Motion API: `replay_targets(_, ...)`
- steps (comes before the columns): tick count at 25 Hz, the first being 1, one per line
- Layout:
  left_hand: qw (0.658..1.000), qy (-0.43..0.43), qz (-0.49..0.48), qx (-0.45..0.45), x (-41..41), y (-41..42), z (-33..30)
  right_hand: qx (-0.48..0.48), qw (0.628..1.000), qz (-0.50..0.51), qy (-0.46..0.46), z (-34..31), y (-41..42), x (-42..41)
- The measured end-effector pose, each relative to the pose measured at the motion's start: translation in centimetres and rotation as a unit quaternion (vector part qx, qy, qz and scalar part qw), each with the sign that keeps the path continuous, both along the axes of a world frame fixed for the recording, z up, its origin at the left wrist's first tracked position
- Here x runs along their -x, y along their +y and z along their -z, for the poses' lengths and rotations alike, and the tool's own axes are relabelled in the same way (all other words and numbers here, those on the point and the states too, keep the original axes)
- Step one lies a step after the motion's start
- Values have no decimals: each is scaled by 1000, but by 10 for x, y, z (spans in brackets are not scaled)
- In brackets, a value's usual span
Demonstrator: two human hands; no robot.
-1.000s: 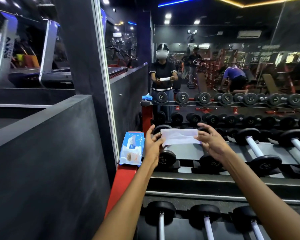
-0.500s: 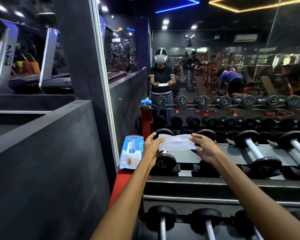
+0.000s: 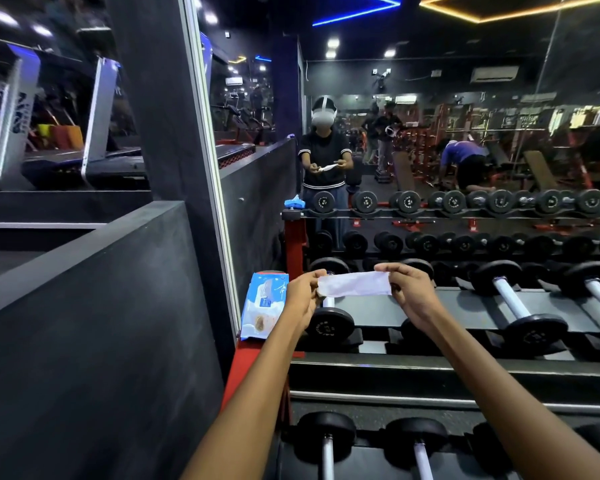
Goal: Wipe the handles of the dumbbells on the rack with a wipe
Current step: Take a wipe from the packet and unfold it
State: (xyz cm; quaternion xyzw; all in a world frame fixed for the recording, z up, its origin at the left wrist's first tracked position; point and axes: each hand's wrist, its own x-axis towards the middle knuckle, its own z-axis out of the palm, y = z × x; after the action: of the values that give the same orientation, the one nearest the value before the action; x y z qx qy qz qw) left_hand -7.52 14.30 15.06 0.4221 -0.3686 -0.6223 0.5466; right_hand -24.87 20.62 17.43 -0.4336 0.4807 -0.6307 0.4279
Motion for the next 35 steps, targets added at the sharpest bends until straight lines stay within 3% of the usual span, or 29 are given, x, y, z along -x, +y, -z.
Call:
replay_targets(2,1000,5,20,-14,-1,3,-2,-17,1000,12,-14,-2,2,2)
replay_targets(5,989,-116,55,76,-3,4,3,-97,992,-64,-51,-3,2,7)
replay_targets(7,973,-144,127,129,-3,7,-1,-158,977,-138,46,0,1,11)
replay_targets(9,968,-121,167,146,2,8,-6,-155,958,-180,162,7,-1,12)
replay_targets(11,982,-67,155,86,6,8,-6,-132,961,-154,189,10,0,8)
replay_targets(14,960,-62,259,-92,12,15,4,-133,979,-89,123,11,-2,-1)
replay_targets(17,955,-54,252,-147,19,16,19,-188,978,-60,68,17,-5,-7)
replay_targets(21,973,-68,183,-121,20,16,16,-201,975,-83,42,17,-3,-6)
replay_targets(27,986,-57,154,5,21,14,4,-83,992,-96,-5,10,-4,-5)
replay_targets(35,983,-36,169,-57,14,16,1,-116,989,-88,-37,7,-8,-11)
